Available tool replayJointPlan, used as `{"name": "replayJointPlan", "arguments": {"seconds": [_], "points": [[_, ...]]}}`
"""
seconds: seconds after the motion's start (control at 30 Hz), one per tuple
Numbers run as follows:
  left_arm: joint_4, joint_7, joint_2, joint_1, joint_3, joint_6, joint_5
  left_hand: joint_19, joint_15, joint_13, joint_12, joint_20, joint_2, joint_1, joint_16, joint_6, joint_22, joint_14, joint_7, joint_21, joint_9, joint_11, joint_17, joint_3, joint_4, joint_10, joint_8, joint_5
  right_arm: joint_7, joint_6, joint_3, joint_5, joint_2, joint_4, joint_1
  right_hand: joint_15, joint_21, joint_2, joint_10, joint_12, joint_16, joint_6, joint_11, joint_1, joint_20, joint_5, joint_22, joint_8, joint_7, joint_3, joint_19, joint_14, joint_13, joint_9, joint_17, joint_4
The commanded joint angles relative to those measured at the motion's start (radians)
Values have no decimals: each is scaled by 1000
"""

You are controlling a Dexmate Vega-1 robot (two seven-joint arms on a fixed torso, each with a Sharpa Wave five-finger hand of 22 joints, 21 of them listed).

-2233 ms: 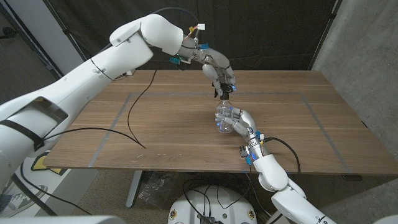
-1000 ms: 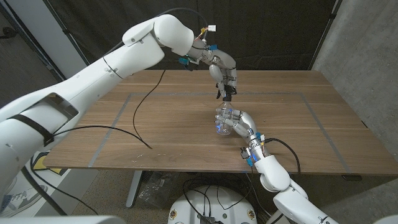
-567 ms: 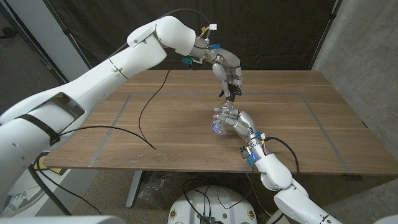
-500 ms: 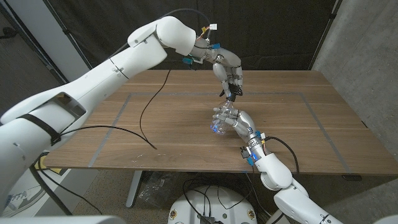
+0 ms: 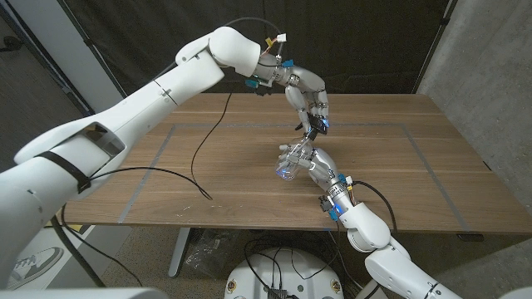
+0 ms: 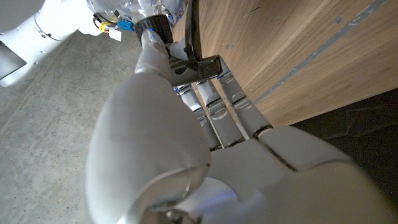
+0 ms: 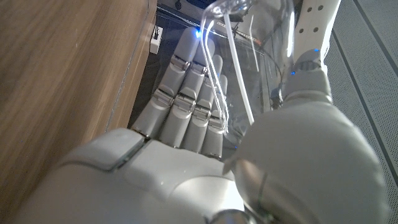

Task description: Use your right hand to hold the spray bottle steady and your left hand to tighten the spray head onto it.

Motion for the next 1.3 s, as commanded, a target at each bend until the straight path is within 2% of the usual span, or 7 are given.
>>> {"name": "replayJointPlan", "arguments": {"seconds": [0.03,0.37,0.53,0.7,0.9,1.2,1.3], "points": [[212,-89,-66,-15,-2,-186,-135,-3,-67,6,-5,-90,52,59,6,200,0,20,4,17,3,-29,5,202,-28,42,4,55,14,20,3,20,-3,-29,-3,-103,9,247,124,1,11,152,-121,241,-69,0,3,4,-147,55,1,108,3,3,8,47],[358,-164,-131,-48,14,-290,-189,-7,-67,7,-8,-91,48,57,8,217,-3,27,1,29,3,-28,9,210,-29,54,-3,55,7,16,7,16,-3,-37,-12,-103,15,247,122,0,11,153,-122,243,-69,0,4,3,-146,56,0,110,3,3,8,47],[398,-196,-149,-57,18,-333,-210,-11,-67,13,-4,-92,45,57,9,234,-4,31,3,36,4,-27,12,215,-30,66,-5,55,5,14,7,10,-3,-39,-12,-103,23,246,125,0,12,153,-113,245,-69,0,5,2,-147,57,-3,113,4,4,10,47],[423,-206,-158,-55,12,-370,-228,-17,-68,22,-1,-91,42,59,11,255,-6,38,4,45,4,-27,16,222,-33,75,-6,55,2,8,5,7,0,-40,-10,-103,27,246,123,-1,11,152,-120,245,-69,0,5,1,-147,57,-5,112,4,5,9,48],[506,-267,-190,-59,6,-436,-295,-20,-70,35,7,-91,35,64,23,280,-8,61,0,60,5,-26,26,229,-38,96,-6,56,1,2,3,4,2,-41,-7,-103,31,246,121,-2,10,152,-117,245,-69,0,5,0,-147,57,-7,112,4,5,8,49],[509,-287,-189,-66,7,-429,-295,-38,-70,73,28,-89,21,73,37,342,-10,84,5,84,8,-22,45,238,-42,128,6,60,2,-5,-3,4,5,-39,1,-102,38,245,122,-2,8,153,-124,245,-69,0,6,-1,-147,57,-11,111,4,6,8,50],[524,-300,-194,-67,3,-443,-308,-53,-69,99,40,-86,17,76,44,368,-12,90,7,94,23,-20,58,241,-41,136,26,62,0,-8,-3,5,6,-40,0,-102,40,245,121,-2,9,153,-124,245,-69,0,6,-1,-148,57,-12,112,4,6,9,50]]}}
